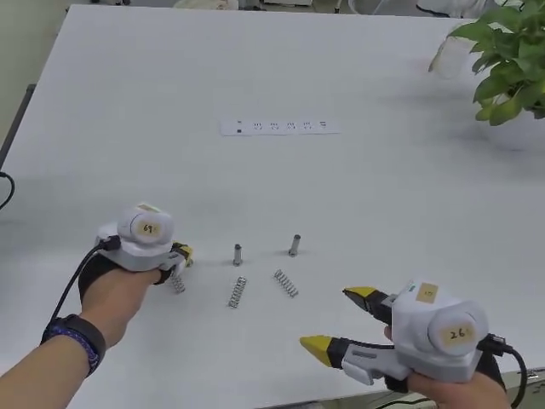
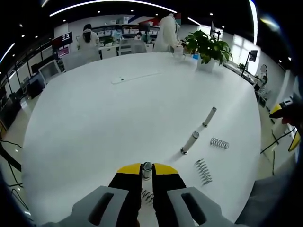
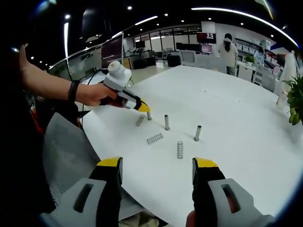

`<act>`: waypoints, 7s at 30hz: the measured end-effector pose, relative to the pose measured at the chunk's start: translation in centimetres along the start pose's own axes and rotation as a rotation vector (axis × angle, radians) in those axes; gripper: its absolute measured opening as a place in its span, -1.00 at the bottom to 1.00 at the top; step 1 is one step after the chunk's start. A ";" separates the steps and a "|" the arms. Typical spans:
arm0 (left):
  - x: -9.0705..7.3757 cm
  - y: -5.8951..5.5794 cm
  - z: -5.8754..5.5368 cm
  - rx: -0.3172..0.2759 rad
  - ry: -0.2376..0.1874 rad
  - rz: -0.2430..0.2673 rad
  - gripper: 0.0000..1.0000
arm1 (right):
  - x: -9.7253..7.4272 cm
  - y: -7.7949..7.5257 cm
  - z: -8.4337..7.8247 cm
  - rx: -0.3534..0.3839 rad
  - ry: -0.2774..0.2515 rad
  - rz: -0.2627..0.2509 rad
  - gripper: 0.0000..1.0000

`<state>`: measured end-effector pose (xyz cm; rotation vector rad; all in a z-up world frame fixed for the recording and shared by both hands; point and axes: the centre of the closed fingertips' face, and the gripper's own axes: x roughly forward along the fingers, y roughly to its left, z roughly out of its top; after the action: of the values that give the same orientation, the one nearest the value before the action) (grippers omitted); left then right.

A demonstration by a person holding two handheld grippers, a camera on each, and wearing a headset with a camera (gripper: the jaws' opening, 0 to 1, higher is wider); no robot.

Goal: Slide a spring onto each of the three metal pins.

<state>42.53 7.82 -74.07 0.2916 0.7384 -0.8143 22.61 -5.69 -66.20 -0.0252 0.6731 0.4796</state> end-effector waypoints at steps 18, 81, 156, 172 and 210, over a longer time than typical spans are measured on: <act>-0.1 -0.2 -0.1 0.012 0.006 -0.004 -1.00 | 0.3 0.3 -0.1 -0.014 0.010 0.010 0.16; -4.1 0.5 -4.4 -0.021 -0.026 0.013 -0.58 | 0.5 0.4 -1.0 -0.016 0.020 0.016 0.15; -16.7 -0.5 -3.1 -0.031 -0.203 0.012 0.25 | 4.4 -1.7 -1.7 -0.065 0.083 0.051 0.06; -17.9 -0.3 -2.8 -0.058 -0.234 0.015 0.28 | 6.0 -3.9 -1.8 -0.056 0.091 0.018 -0.03; -20.4 0.5 -3.4 -0.057 -0.231 0.055 0.30 | 13.6 -11.3 -0.6 0.078 0.081 -0.095 -0.42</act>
<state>31.91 21.11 -62.37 0.1630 0.5340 -0.7591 36.37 -10.15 -76.36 -0.0034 0.7662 0.3623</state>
